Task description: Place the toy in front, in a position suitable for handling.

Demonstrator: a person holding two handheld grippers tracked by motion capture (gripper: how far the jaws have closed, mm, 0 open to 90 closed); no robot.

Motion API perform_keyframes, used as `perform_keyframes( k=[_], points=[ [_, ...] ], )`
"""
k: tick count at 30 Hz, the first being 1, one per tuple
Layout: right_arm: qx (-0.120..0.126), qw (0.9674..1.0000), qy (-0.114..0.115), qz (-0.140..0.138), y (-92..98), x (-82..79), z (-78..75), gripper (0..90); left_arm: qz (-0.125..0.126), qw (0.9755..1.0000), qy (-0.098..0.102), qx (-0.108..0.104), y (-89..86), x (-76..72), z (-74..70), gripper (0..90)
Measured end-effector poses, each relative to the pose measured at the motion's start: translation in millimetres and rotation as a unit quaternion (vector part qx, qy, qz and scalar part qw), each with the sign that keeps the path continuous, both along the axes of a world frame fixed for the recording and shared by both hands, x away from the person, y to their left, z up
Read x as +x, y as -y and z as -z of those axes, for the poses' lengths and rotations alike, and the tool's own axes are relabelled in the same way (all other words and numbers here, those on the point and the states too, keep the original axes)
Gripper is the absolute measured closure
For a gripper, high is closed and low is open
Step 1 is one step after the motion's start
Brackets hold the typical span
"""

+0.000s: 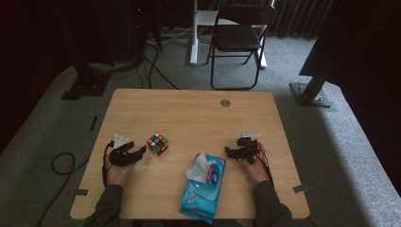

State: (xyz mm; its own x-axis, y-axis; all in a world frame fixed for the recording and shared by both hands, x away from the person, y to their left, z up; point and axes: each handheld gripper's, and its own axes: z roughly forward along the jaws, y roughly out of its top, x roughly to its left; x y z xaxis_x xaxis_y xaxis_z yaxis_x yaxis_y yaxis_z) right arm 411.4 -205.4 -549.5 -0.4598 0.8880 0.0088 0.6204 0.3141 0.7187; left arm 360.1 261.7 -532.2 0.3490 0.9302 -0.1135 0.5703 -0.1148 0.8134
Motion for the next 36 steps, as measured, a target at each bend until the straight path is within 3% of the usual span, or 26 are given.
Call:
perform_keyframes(
  k=[16,18,22,28,31,32,34,36],
  points=[
    [-0.001,1.0000,0.001,0.006,2.7,-6.0,0.1,10.6,0.021,0.9998,-0.007,-0.004,2.4,-2.0,0.0,37.8],
    [-0.001,1.0000,0.001,0.006,2.7,-6.0,0.1,10.6,0.028,0.9995,-0.009,-0.011,4.0,-0.2,0.6,39.5],
    [-0.001,1.0000,0.001,0.006,2.7,-6.0,0.2,10.6,0.033,0.9992,-0.021,-0.003,9.7,5.6,5.0,42.3],
    [-0.001,1.0000,0.001,0.006,2.8,-6.2,0.1,10.7,0.057,0.9983,-0.011,-0.005,15.8,13.1,2.9,43.9],
    [0.000,1.0000,0.001,0.007,2.7,-6.3,0.2,10.7,0.091,0.9958,-0.004,-0.006,21.0,17.7,-2.0,44.1],
    [0.000,1.0000,0.001,0.006,2.7,-6.3,0.2,10.7,0.091,0.9958,-0.004,-0.006,21.0,17.7,-2.0,44.1],
    [0.000,1.0000,0.001,0.006,2.7,-6.3,0.2,10.7,0.119,0.9928,0.000,-0.002,28.1,20.9,-5.2,44.2],
    [0.000,1.0000,0.001,0.006,2.7,-6.3,0.2,10.7,0.130,0.9915,0.000,-0.001,30.5,22.3,-5.9,44.9]
  ],
)
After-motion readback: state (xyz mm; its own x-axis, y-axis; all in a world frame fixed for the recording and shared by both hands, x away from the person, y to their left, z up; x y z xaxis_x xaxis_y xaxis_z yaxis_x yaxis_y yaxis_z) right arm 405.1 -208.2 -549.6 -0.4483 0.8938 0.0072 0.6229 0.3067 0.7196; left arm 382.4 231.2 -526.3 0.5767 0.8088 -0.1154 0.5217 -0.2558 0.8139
